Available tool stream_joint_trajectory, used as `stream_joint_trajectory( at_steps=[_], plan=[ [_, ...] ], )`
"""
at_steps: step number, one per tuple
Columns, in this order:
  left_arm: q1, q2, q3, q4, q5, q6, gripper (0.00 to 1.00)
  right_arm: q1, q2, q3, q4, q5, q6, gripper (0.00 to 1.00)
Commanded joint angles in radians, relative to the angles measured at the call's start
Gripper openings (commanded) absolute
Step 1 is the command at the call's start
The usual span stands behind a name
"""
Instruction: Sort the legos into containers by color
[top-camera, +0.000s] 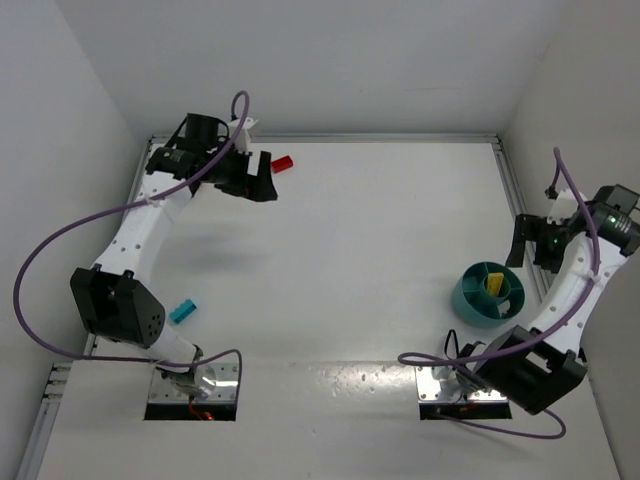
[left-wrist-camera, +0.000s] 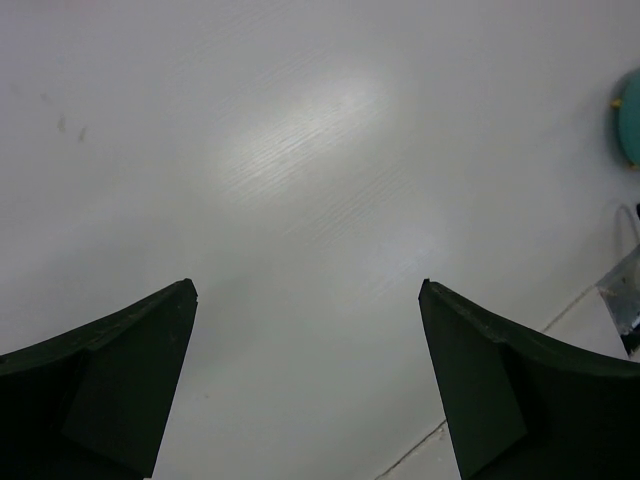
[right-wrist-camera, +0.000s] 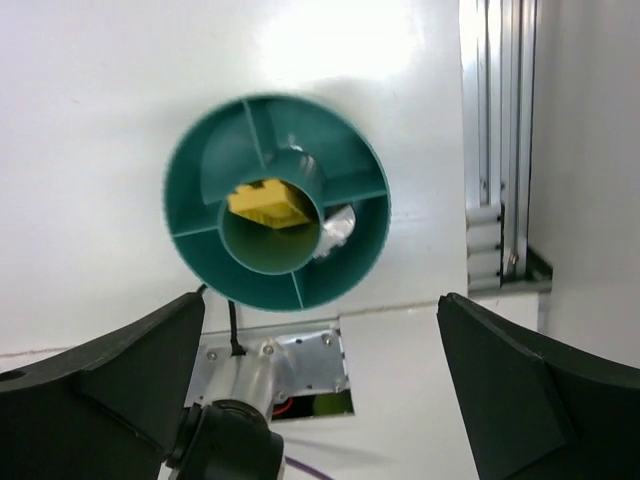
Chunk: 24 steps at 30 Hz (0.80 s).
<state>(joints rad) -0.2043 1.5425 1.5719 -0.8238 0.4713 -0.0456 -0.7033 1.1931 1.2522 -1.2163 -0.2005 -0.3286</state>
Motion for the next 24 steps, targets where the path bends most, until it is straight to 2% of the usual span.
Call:
stream_joint_trajectory(
  at_steps=[1, 4, 8, 11, 15, 17, 24],
  plan=[
    [0.084, -0.050, -0.021, -0.041, -0.121, 0.000, 1.00, 0.007, 0.043, 0.093, -0.045, -0.129, -0.099, 1.00],
    [0.179, -0.050, -0.021, -0.119, -0.241, 0.059, 1.00, 0.025, 0.127, 0.196, -0.084, -0.184, -0.139, 1.00],
    [0.310, -0.050, -0.032, -0.233, -0.307, 0.166, 1.00, 0.039, 0.272, 0.445, -0.158, -0.224, -0.185, 1.00],
    [0.422, -0.073, -0.093, -0.287, -0.348, 0.223, 1.00, 0.065, 0.336, 0.542, -0.169, -0.264, -0.216, 1.00],
    [0.529, -0.085, -0.182, -0.336, -0.421, 0.259, 1.00, 0.129, 0.384, 0.613, -0.190, -0.318, -0.266, 1.00],
    [0.577, -0.133, -0.260, -0.336, -0.431, 0.274, 1.00, 0.157, 0.431, 0.647, -0.190, -0.327, -0.234, 1.00],
    [0.687, -0.231, -0.426, -0.310, -0.444, 0.332, 1.00, 0.280, 0.517, 0.629, -0.190, -0.225, -0.150, 1.00]
  ],
)
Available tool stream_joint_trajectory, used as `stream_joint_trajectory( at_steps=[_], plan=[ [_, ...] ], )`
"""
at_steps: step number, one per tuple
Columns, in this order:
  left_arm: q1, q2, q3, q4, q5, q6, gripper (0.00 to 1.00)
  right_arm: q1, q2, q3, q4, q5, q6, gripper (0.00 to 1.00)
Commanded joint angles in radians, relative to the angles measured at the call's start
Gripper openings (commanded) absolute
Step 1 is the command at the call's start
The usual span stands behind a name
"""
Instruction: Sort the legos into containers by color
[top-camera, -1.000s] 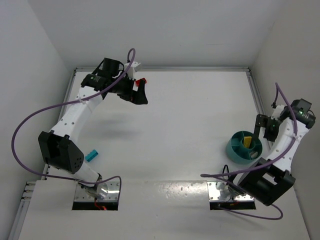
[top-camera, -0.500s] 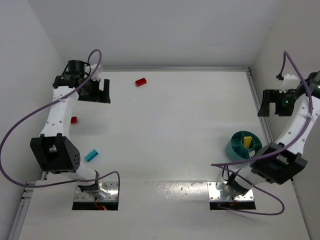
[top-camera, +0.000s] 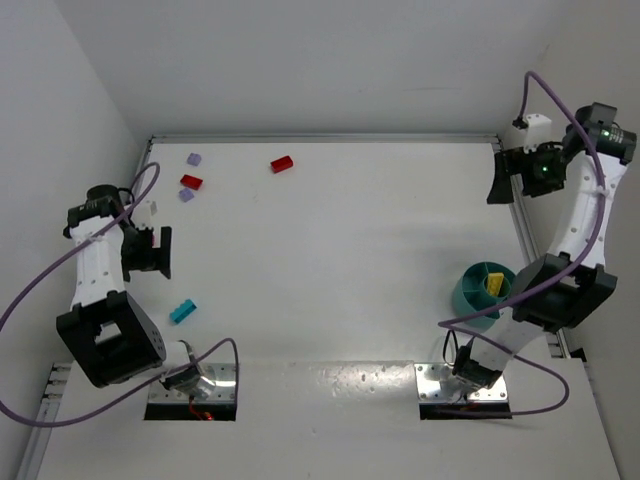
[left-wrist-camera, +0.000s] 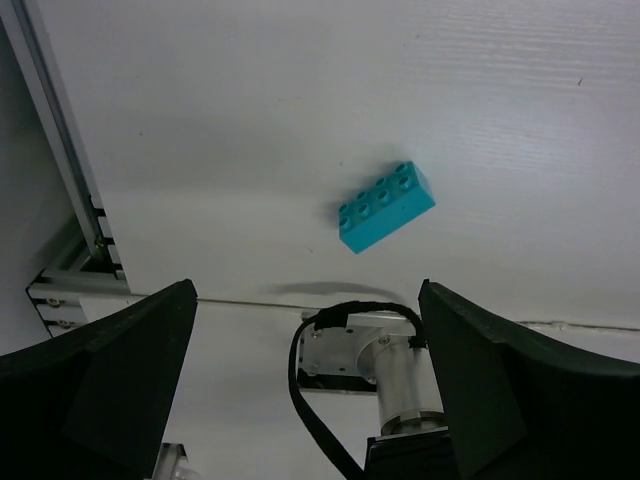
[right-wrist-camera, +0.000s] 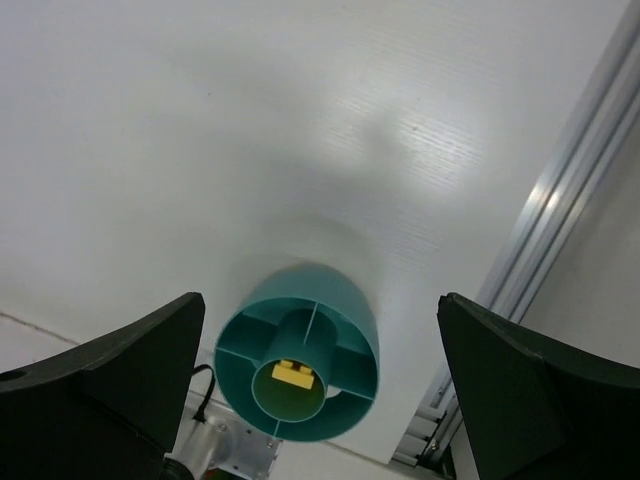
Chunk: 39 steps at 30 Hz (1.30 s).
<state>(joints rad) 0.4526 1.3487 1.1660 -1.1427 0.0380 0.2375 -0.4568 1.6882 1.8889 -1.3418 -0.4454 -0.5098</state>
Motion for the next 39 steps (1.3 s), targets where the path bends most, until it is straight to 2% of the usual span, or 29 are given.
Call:
stream_joint_trajectory(
  at_steps=[1, 7, 12, 16, 19, 26, 33, 39],
  plan=[
    [0.044, -0.037, -0.020, 0.009, 0.019, 0.065, 1.00, 0.058, 0.022, -0.029, -0.065, 0.031, 0.031, 1.00],
    [0.054, 0.055, -0.078, -0.012, 0.151, 0.233, 1.00, 0.136, 0.044, -0.030, -0.065, 0.108, 0.086, 0.99],
    [0.054, 0.075, -0.108, 0.024, 0.166, 0.361, 0.95, 0.171, 0.062, -0.040, -0.065, 0.213, 0.097, 0.96],
    [0.006, 0.075, -0.131, 0.047, 0.131, 0.442, 0.90, 0.193, 0.062, -0.063, -0.065, 0.244, 0.106, 0.96],
    [-0.023, 0.086, -0.172, 0.047, 0.122, 0.482, 0.86, 0.205, 0.071, -0.074, -0.065, 0.284, 0.106, 0.96],
    [-0.054, 0.106, -0.215, 0.067, 0.103, 0.549, 0.83, 0.225, 0.062, -0.117, -0.065, 0.335, 0.116, 0.96],
    [-0.063, 0.135, -0.258, 0.078, 0.072, 0.569, 0.72, 0.234, 0.053, -0.137, -0.065, 0.344, 0.116, 0.96],
    [-0.063, 0.135, -0.314, 0.100, 0.053, 0.594, 0.67, 0.234, 0.062, -0.137, -0.065, 0.353, 0.116, 0.95]
  ],
)
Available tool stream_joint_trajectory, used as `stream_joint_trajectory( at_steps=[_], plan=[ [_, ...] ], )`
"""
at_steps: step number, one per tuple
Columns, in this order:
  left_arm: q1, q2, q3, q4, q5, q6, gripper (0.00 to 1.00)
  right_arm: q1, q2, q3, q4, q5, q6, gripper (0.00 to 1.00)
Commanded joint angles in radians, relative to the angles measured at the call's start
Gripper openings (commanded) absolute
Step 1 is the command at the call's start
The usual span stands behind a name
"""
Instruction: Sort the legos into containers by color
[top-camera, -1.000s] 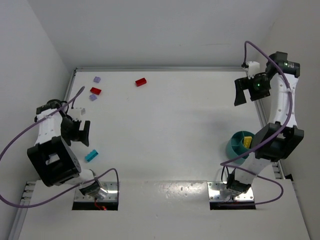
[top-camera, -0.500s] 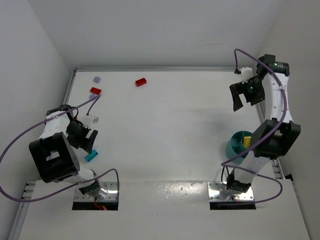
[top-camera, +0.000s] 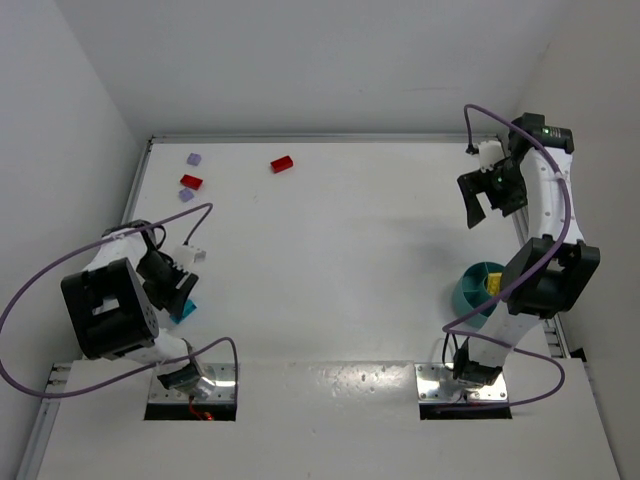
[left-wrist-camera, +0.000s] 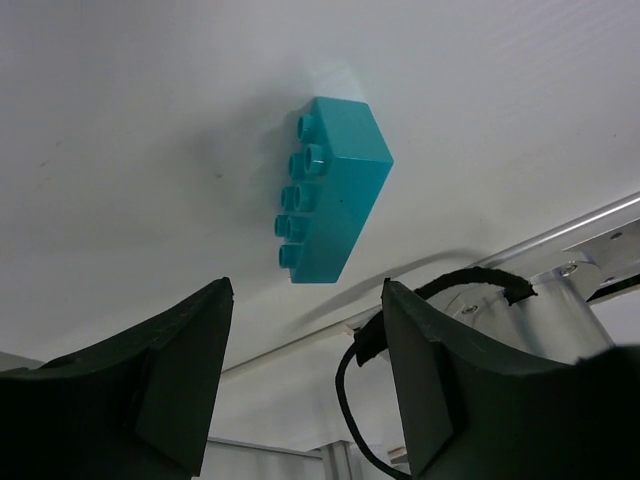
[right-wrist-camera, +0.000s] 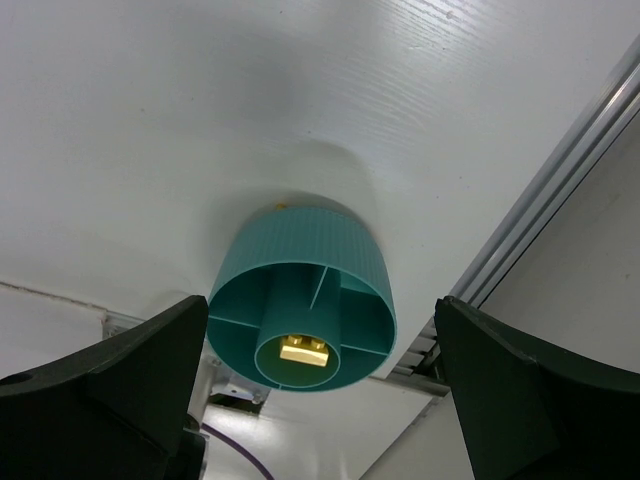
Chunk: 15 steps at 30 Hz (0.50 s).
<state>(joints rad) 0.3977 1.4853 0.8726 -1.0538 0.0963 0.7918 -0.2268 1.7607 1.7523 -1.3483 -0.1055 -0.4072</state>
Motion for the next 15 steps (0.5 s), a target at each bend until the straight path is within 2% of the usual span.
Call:
stream_joint_trajectory(
  at_steps=[1, 11, 15],
  plan=[
    [-0.008, 0.009, -0.021, 0.021, -0.006, 0.050, 0.67, 0.004, -0.010, -0.001, -0.058, 0.013, 0.013, 0.95],
    [-0.017, 0.078, -0.050, 0.074, 0.003, 0.060, 0.51, 0.014, -0.010, -0.022, -0.049, 0.023, 0.013, 0.92],
    [-0.017, 0.104, -0.050, 0.104, 0.003, 0.060, 0.42, 0.014, -0.010, -0.031, -0.049, 0.023, 0.013, 0.91]
  ],
)
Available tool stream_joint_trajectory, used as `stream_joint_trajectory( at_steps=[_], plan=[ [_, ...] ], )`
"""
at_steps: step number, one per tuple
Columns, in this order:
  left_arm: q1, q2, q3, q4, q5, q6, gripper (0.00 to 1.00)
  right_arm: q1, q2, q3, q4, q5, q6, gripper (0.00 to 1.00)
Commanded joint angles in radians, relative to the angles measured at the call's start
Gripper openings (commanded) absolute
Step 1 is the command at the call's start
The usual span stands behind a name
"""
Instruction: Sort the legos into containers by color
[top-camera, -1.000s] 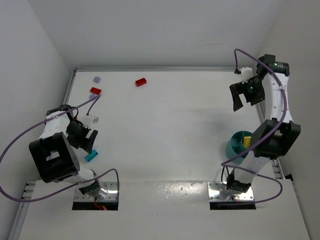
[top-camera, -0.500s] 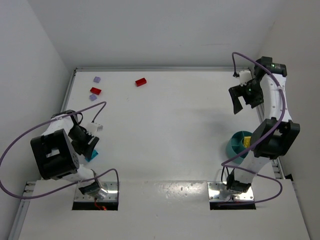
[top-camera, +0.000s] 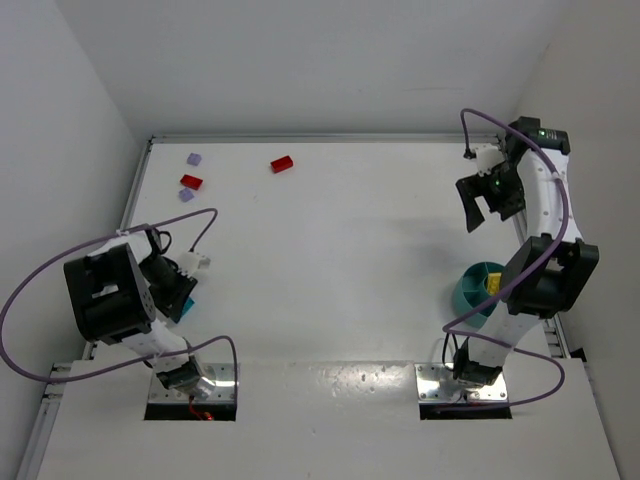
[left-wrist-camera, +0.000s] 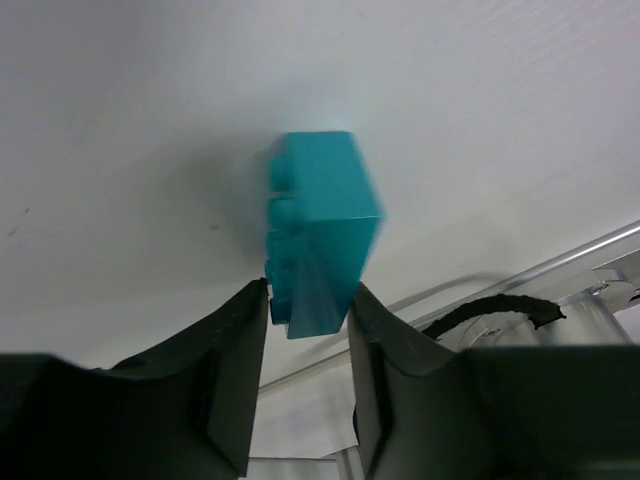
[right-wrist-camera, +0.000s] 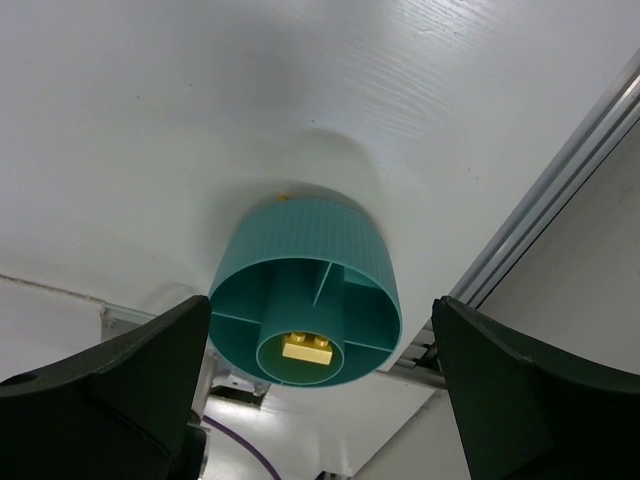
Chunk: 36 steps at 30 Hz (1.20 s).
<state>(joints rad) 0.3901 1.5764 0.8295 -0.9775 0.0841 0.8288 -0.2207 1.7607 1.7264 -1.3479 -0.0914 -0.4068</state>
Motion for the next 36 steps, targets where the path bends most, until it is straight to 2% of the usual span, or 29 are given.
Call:
stream_joint_trajectory(
  at_steps=[1, 3, 4, 7, 11, 14, 17, 22, 25, 30, 36],
  plan=[
    [-0.010, 0.025, -0.007, 0.028, 0.016, 0.023, 0.40, 0.007, -0.021, -0.005, -0.050, 0.009, 0.013, 0.91],
    [-0.010, 0.034, -0.007, 0.028, 0.016, 0.023, 0.36, 0.007, -0.021, -0.005, -0.050, 0.009, 0.013, 0.90],
    [-0.019, 0.034, -0.007, 0.028, 0.016, 0.023, 0.29, 0.007, -0.021, -0.005, -0.050, -0.001, 0.013, 0.88],
    [-0.019, 0.034, 0.002, 0.028, 0.026, 0.023, 0.23, 0.007, -0.032, -0.014, -0.060, -0.037, 0.013, 0.85],
    [-0.028, -0.031, 0.083, -0.009, 0.117, 0.032, 0.18, 0.018, -0.082, -0.014, -0.060, -0.157, 0.034, 0.84],
    [-0.060, -0.088, 0.196, -0.035, 0.238, 0.015, 0.15, 0.037, -0.144, -0.034, -0.060, -0.247, 0.054, 0.83],
    [-0.132, -0.122, 0.316, -0.053, 0.371, -0.034, 0.15, 0.037, -0.210, -0.077, -0.060, -0.359, 0.074, 0.82],
    [-0.348, -0.122, 0.472, -0.064, 0.560, -0.141, 0.14, 0.064, -0.216, -0.091, -0.060, -0.499, 0.074, 0.79],
    [-0.462, -0.122, 0.511, -0.052, 0.696, -0.198, 0.14, 0.095, -0.181, -0.033, -0.060, -0.577, 0.074, 0.78],
    [-0.640, -0.122, 0.533, 0.097, 0.841, -0.380, 0.11, 0.179, -0.155, 0.039, -0.060, -0.732, 0.042, 0.74],
    [-0.738, -0.046, 0.603, 0.160, 1.032, -0.528, 0.10, 0.256, -0.175, 0.048, -0.060, -0.924, -0.038, 0.69]
  ],
)
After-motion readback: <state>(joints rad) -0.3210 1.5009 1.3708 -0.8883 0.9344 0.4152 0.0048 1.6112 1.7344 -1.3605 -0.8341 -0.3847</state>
